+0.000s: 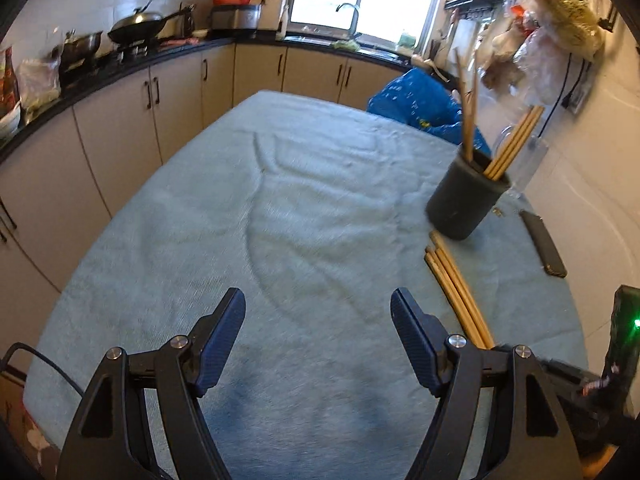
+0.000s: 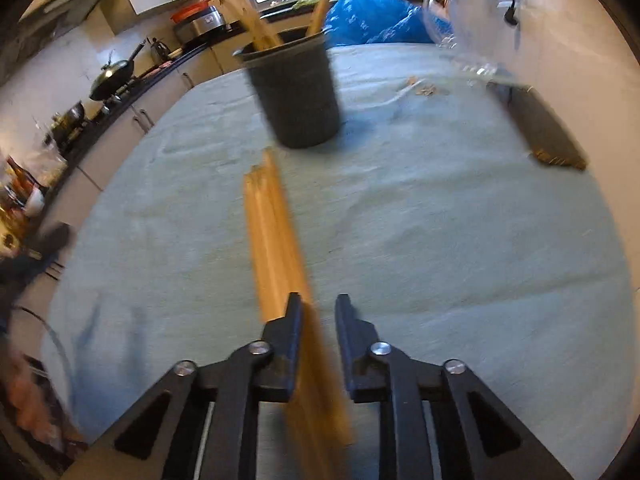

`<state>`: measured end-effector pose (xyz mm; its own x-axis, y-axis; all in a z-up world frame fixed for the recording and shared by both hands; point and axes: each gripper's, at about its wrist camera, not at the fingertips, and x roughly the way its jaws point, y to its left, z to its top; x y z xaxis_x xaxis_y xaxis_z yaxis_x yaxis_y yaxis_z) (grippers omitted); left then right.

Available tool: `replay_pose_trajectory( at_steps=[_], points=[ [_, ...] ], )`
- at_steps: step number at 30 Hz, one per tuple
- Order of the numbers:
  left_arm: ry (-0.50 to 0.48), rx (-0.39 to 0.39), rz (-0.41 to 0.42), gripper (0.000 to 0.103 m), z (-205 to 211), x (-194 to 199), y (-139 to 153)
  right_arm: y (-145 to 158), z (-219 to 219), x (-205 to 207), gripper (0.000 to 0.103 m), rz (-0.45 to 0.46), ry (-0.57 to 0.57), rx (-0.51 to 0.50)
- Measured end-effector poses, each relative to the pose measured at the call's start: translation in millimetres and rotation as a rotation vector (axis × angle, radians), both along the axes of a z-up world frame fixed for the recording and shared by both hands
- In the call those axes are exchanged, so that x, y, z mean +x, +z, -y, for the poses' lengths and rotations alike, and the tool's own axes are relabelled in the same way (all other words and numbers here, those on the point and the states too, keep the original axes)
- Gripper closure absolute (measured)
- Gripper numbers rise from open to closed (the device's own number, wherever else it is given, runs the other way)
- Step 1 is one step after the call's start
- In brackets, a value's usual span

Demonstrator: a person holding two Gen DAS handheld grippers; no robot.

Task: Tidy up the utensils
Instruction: 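Move both open tools back down to the chopsticks on the towel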

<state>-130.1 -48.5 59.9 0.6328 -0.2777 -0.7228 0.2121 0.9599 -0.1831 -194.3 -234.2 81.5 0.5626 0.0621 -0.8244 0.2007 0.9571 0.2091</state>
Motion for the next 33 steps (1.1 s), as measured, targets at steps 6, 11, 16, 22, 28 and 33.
replay_pose_trajectory(
  at_steps=[6,11,16,22,28,33],
  points=[
    [0.010,-0.006,-0.042,0.029,-8,2,-13,2,-23,8,0.087,0.021,0.058,-0.028],
    [-0.028,-0.004,-0.060,0.029,8,4,-17,10,-3,0,0.076,0.046,-0.004,-0.070],
    [-0.068,0.014,-0.074,0.029,26,2,-23,9,6,13,0.076,0.049,0.014,-0.045],
    [-0.099,0.008,-0.094,0.029,44,3,-23,-3,-3,47,0.075,0.025,0.054,-0.106],
    [-0.173,0.042,-0.105,0.029,79,8,-27,-3,26,31,0.088,0.003,-0.051,-0.087],
    [-0.228,0.091,-0.136,0.038,113,17,-43,-2,36,16,0.088,0.011,-0.058,-0.081]
  ],
)
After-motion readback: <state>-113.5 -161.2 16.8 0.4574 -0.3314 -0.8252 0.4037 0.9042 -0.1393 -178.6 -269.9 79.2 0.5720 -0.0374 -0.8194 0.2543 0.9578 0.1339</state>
